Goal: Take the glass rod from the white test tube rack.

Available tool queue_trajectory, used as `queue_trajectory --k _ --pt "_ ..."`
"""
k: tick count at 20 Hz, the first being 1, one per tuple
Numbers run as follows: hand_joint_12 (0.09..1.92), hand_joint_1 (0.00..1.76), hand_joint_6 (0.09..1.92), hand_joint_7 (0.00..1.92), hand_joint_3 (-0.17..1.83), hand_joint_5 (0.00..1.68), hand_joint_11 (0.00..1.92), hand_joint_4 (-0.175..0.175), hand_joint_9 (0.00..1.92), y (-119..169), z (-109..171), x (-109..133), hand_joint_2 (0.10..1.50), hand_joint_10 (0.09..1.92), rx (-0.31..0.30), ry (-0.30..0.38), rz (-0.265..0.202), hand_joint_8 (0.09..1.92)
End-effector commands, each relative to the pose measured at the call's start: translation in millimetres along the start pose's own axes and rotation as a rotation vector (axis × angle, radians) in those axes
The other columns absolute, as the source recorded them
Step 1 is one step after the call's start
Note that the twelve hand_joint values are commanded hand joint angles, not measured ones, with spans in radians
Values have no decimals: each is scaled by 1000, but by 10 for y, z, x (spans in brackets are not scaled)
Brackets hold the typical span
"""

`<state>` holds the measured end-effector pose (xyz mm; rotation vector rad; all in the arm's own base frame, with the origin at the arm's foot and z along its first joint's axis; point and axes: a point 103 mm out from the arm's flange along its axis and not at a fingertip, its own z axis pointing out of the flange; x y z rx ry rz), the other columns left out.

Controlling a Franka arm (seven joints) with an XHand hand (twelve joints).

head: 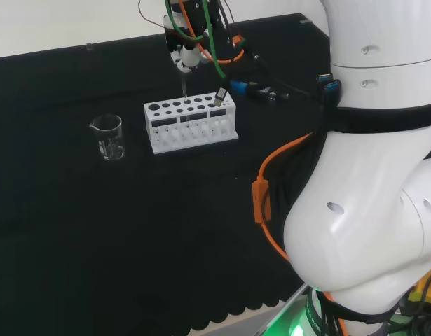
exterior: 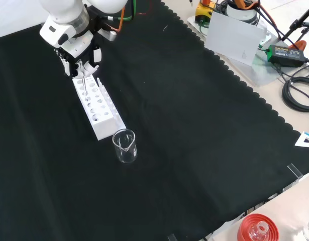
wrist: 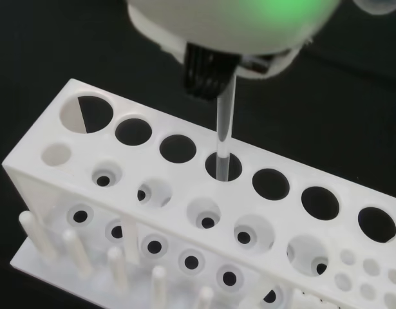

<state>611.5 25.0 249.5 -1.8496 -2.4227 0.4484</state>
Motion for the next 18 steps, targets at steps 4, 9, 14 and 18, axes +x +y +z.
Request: queue_trajectory --k 4,9,14,18 --pt "630 1332 756 1421 889 1179 1636 -175 1728 -147 -151 -4 529 458 -8 18 -18 714" --pt "633 1333 740 1420 884 1183 1640 -175 1741 -287 -360 64 531 460 -23 6 -23 720" --pt "636 1333 734 1422 884 1185 1644 -175 1750 -436 -575 109 530 460 -33 3 -23 720" --pt "638 1333 731 1422 883 1185 1648 -175 1755 -556 -750 149 531 460 -39 9 -23 720"
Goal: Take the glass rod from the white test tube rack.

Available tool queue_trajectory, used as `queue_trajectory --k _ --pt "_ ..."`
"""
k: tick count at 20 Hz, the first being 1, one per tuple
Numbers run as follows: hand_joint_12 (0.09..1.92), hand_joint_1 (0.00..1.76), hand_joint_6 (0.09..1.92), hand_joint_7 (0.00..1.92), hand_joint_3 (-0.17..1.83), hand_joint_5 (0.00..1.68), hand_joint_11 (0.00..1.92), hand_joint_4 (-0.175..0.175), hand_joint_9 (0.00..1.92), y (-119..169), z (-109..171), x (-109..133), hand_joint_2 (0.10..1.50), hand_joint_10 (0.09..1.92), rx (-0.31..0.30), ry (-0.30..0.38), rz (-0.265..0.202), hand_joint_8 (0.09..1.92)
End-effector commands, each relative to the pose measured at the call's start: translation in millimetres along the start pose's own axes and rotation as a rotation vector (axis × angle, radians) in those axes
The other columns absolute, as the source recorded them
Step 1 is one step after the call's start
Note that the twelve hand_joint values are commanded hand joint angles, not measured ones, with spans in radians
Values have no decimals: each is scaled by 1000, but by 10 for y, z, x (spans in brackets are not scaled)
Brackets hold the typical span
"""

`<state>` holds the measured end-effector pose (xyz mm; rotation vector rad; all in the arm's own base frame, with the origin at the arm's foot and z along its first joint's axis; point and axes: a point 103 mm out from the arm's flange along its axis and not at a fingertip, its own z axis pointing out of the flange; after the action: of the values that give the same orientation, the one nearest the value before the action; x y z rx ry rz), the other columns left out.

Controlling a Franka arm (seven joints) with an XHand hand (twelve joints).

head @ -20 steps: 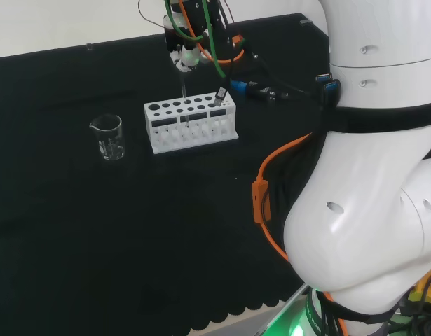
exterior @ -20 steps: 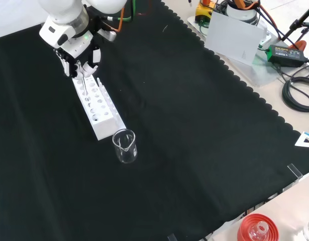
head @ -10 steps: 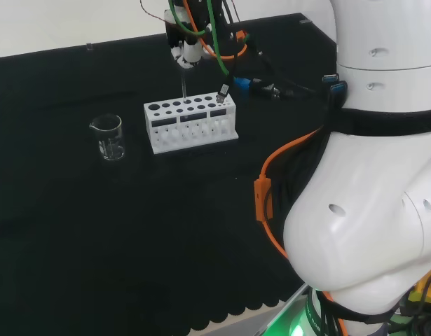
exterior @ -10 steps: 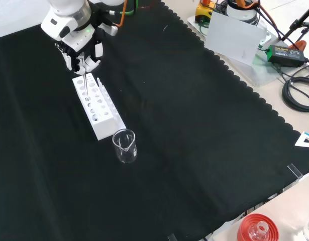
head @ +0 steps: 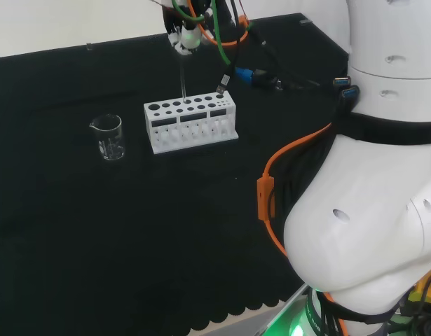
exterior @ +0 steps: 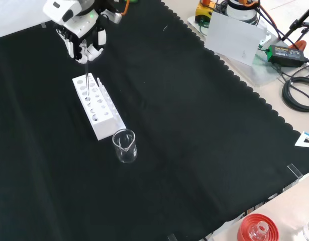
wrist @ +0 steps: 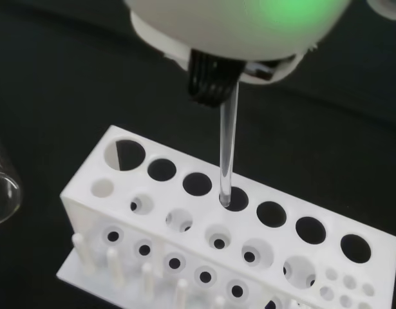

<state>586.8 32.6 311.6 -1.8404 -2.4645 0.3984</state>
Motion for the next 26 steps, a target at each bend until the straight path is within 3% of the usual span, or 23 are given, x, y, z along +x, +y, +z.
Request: queue_trajectory --k 1,11,26 --pt "639 1333 730 1422 882 1185 1649 -175 1756 -206 -267 107 531 460 0 5 -4 720" --pt "644 1333 725 1422 878 1186 1656 -175 1766 -547 -754 253 533 458 -40 -17 -8 719" --pt "650 1333 721 1425 879 1189 1660 -175 1774 -787 -958 300 531 449 -87 -20 -12 715"
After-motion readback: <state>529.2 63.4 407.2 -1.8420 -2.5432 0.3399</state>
